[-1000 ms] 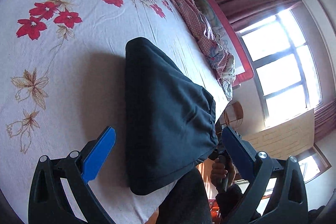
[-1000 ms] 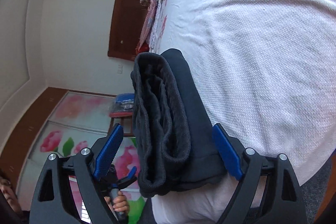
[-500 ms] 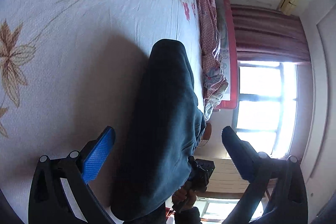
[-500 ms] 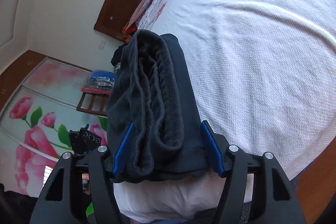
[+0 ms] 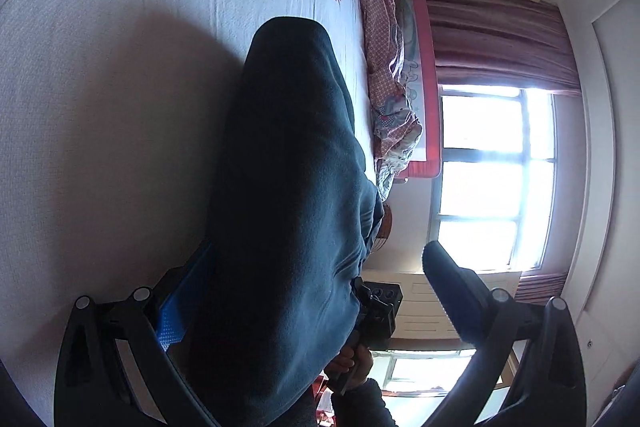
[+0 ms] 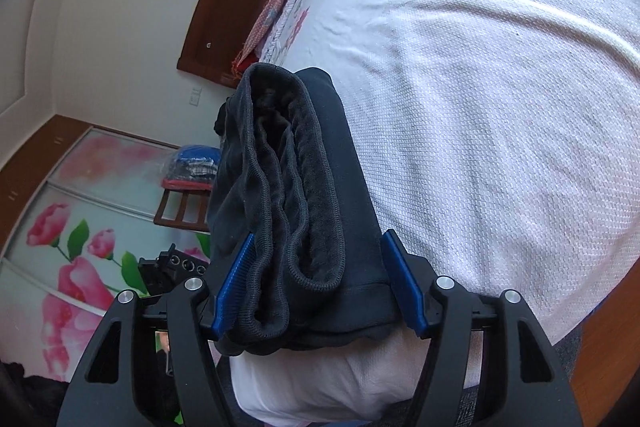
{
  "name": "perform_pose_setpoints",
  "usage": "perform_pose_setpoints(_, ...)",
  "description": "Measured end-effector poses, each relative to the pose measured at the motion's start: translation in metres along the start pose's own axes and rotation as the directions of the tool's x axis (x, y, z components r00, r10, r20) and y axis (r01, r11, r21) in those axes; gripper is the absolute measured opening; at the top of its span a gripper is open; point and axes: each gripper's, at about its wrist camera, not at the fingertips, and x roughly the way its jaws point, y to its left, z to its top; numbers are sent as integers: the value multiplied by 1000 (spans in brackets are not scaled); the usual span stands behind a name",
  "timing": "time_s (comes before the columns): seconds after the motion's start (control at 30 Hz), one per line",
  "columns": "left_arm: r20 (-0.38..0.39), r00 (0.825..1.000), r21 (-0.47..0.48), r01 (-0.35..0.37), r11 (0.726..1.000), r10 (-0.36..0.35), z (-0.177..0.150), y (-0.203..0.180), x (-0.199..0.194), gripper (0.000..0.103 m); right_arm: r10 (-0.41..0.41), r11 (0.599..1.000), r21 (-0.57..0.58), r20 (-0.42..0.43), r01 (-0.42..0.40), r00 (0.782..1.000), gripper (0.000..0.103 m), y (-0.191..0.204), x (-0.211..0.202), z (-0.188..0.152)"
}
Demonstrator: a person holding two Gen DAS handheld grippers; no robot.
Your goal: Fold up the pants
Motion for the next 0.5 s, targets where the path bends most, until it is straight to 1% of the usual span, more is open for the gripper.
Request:
perform_pose_setpoints(0.13, -24, 1000, 32, -8, 999, 9, 2, -6, 7, 101, -10, 1000, -6, 3, 10, 1000, 63, 5, 3, -2)
perform_pose_setpoints(0.2, -31, 999, 54, -16, 998, 17, 2, -11, 8, 99, -26, 1000, -14, 6, 26, 1000, 60, 10, 4, -3)
perform_pose_setpoints(0.27, -30, 997, 69, -69, 995, 71, -2, -10, 7, 76, -19, 1000, -7, 13, 19, 1000, 48, 13, 2, -6)
perform_pose_setpoints(0.3, -29, 995, 65, -98, 993, 100, -2, -7, 7, 48, -23, 1000, -3, 19, 23, 1000, 46, 15, 1, -7)
perform_pose_setpoints(0.33, -33, 994, 55, -102, 993, 103, -2, -3, 5, 32, -28, 1000, -3, 24, 29, 999, 44, 18, 0, -8)
perform_pose_setpoints(0.37, -39, 995, 46, -86, 995, 87, -1, 0, 3, 30, -33, 999, -9, 26, 34, 999, 43, 22, 0, -9)
perform_pose_setpoints(0.4, -38, 995, 48, -92, 995, 94, -1, 0, 2, 25, -42, 999, -14, 28, 42, 999, 43, 26, 1, -10)
perform_pose_setpoints(0.43, -35, 993, 54, -108, 993, 110, -1, -1, 3, 22, -49, 999, -17, 31, 49, 998, 42, 30, 1, -10)
perform_pose_setpoints(0.5, -28, 993, 49, -116, 992, 117, 2, -4, 2, 18, -64, 998, -7, 37, 64, 997, 42, 36, 0, -10)
